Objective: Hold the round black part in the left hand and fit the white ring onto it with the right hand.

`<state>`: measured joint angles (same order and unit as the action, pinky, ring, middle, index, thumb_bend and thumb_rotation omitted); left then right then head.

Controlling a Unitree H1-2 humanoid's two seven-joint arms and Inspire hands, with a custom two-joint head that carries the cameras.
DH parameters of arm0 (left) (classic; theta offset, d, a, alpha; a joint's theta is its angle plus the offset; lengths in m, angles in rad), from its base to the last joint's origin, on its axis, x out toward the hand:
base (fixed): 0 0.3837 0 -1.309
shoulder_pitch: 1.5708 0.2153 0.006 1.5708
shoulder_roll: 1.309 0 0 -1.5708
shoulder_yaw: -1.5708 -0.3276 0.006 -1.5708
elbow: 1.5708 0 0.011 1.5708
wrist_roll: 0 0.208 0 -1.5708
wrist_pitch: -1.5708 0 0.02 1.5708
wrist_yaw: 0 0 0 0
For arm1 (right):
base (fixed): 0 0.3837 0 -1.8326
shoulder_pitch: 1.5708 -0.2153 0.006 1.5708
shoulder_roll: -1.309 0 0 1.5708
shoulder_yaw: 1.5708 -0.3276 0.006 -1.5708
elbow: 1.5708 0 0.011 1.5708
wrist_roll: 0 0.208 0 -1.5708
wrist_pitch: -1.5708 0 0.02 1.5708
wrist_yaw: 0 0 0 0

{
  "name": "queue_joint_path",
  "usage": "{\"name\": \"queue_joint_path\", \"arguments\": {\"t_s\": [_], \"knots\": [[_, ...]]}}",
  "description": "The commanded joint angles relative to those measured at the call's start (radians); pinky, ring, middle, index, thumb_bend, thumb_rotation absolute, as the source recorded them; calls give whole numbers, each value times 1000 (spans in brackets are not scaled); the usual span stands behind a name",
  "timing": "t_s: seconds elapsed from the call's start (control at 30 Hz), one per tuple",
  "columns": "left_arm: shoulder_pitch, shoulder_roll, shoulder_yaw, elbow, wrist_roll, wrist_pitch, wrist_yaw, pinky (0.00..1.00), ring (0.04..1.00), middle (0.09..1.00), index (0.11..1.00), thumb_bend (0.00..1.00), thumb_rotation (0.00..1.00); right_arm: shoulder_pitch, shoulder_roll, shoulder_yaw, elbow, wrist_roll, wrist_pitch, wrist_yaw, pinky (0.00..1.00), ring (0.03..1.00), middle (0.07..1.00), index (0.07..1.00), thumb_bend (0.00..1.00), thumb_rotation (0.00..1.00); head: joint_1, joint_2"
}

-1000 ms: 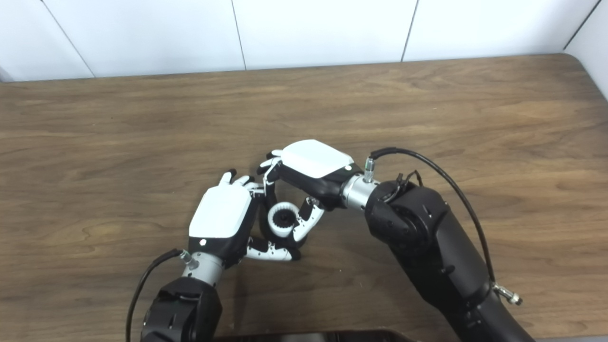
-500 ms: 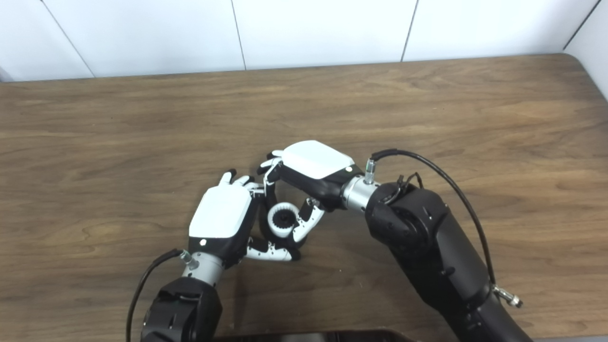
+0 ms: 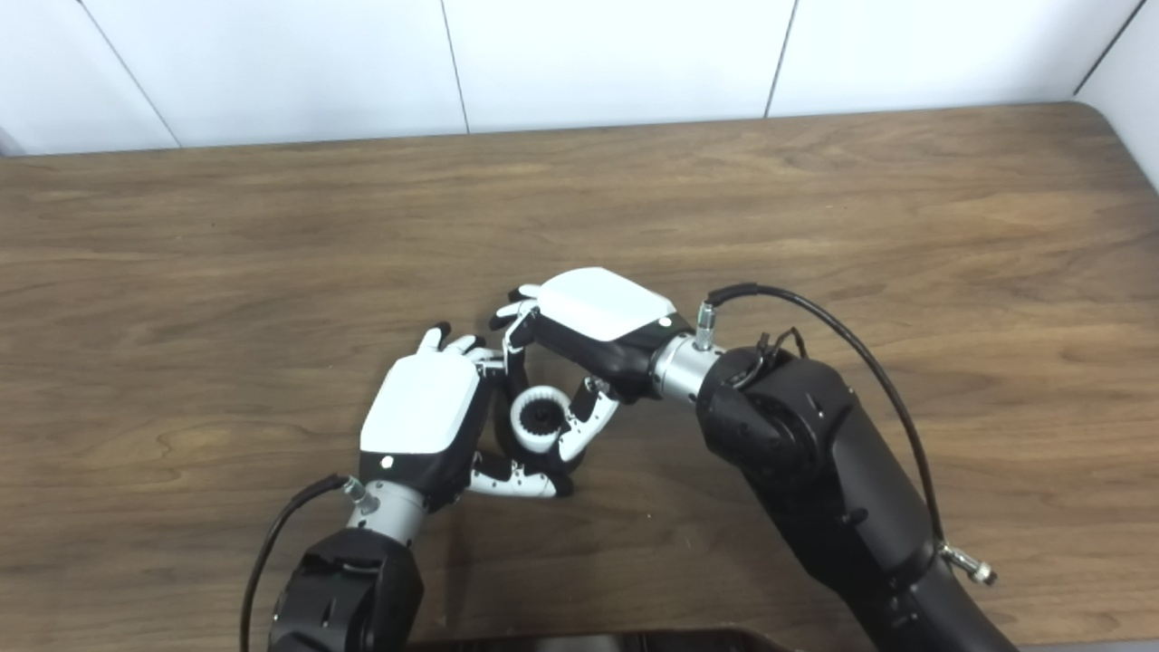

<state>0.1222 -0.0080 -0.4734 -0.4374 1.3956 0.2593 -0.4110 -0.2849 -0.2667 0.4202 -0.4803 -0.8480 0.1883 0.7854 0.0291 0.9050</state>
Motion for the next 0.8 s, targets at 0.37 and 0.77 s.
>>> {"name": "queue_joint_path", "arguments": {"t_s": [0.37,0.77], "knots": [[14,-3,-14,3,-10,-15,-60,1000,895,784,481,525,57,-38,-7,-8,-16,12,-19,-14,919,965,890,646,1000,297,-3,4],[14,-2,-10,3,-17,-14,-61,1000,900,784,481,525,57,-44,-7,-17,-25,1,4,-6,932,973,895,649,1000,287,-6,3]]}}
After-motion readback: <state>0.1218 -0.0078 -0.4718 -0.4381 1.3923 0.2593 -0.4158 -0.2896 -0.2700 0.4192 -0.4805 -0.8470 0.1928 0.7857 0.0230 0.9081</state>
